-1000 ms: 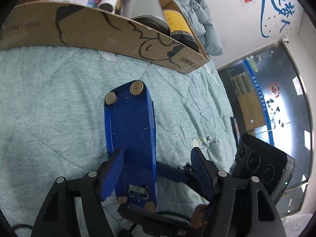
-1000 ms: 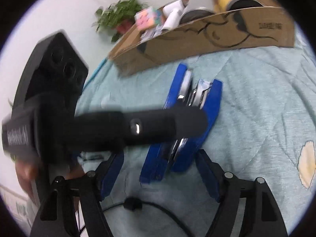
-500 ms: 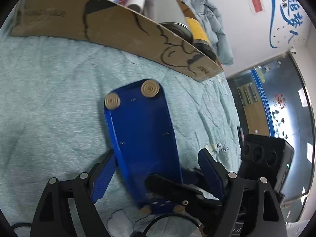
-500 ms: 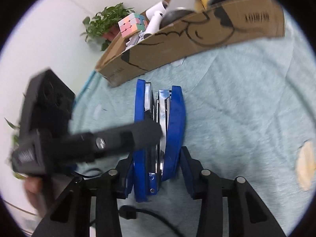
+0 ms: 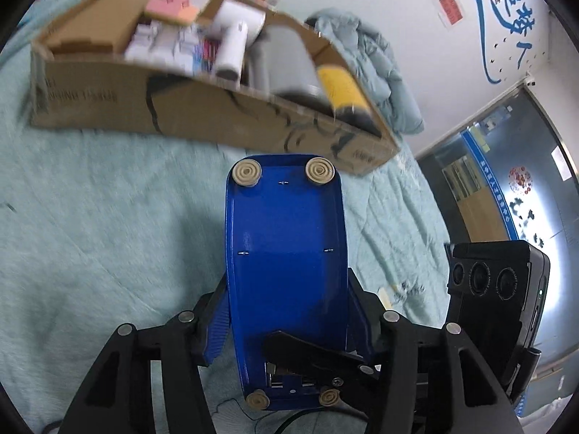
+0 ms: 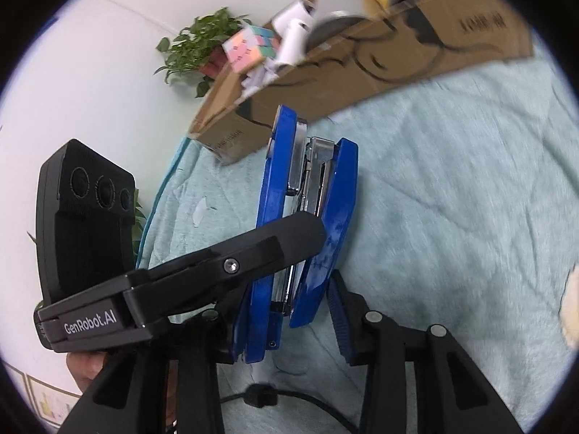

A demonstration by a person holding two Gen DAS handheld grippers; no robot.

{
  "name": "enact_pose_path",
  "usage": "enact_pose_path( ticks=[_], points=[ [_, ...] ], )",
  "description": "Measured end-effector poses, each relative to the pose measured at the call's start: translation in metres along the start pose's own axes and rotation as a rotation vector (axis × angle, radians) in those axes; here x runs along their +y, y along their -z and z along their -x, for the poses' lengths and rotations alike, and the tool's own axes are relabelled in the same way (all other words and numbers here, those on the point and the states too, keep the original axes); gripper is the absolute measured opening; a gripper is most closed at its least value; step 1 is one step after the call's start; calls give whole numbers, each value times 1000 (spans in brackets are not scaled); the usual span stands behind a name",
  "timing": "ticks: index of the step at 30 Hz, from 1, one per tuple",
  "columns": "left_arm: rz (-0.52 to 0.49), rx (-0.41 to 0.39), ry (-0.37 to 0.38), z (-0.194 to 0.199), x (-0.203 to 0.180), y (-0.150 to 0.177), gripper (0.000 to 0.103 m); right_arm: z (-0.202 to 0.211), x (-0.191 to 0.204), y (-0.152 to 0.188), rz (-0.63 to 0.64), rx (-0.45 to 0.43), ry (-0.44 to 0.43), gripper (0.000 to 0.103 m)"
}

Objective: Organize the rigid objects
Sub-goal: 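Lift the blue stapler with the right tool and carry it over the box, then lower the stapler into the box beside the hair dryer, open right tool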

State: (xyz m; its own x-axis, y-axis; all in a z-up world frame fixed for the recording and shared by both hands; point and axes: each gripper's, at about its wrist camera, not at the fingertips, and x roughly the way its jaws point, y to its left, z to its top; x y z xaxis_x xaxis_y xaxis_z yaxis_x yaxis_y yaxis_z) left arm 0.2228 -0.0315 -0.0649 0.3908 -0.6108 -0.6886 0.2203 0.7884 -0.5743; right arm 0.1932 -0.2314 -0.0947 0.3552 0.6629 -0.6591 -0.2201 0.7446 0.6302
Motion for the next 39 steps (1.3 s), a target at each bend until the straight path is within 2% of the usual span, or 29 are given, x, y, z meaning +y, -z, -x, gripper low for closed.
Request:
enact_pose_path(
  ticks=[8, 13, 19, 23, 26, 29, 31, 32, 33, 34, 36, 37, 39],
  points=[
    [-41, -141, -36, 49, -3, -46, 53, -5, 47, -45, 153, -50, -14, 37],
    [-54, -189, -54, 65, 5, -84, 53, -16, 71, -76, 212, -65, -25, 37],
    [-63, -177, -60, 66, 24, -139, 53, -39, 77, -117, 214, -60, -28, 37],
    [-59, -151, -52, 44, 34, -179, 53, -49, 70, -141, 199, -57, -12, 37],
    [-44, -133, -42, 27, 43, -197, 53, -57, 62, -154, 182, -52, 11, 37],
    [-34, -109, -66, 8, 47, -206, 54, -63, 53, -160, 166, -45, 44, 40],
    [-61, -122, -132, 6, 44, -204, 61, -58, 53, -155, 183, -73, 93, 42],
    [-86, -153, -143, 10, 40, -201, 65, -55, 55, -152, 197, -89, 102, 53],
    [-104, -184, -160, 16, 36, -195, 78, -52, 55, -148, 208, -102, 122, 70],
    [-120, -220, -184, 23, 33, -190, 89, -46, 55, -143, 219, -131, 116, 73],
    [-151, -323, -245, 40, 24, -177, 103, -33, 54, -131, 244, -165, 137, 74],
    [-166, -373, -270, 48, 20, -170, 102, -27, 54, -127, 252, -181, 153, 74],
    [-200, -410, -310, 56, 12, -158, 102, -14, 52, -116, 271, -223, 186, 75]
  ],
)
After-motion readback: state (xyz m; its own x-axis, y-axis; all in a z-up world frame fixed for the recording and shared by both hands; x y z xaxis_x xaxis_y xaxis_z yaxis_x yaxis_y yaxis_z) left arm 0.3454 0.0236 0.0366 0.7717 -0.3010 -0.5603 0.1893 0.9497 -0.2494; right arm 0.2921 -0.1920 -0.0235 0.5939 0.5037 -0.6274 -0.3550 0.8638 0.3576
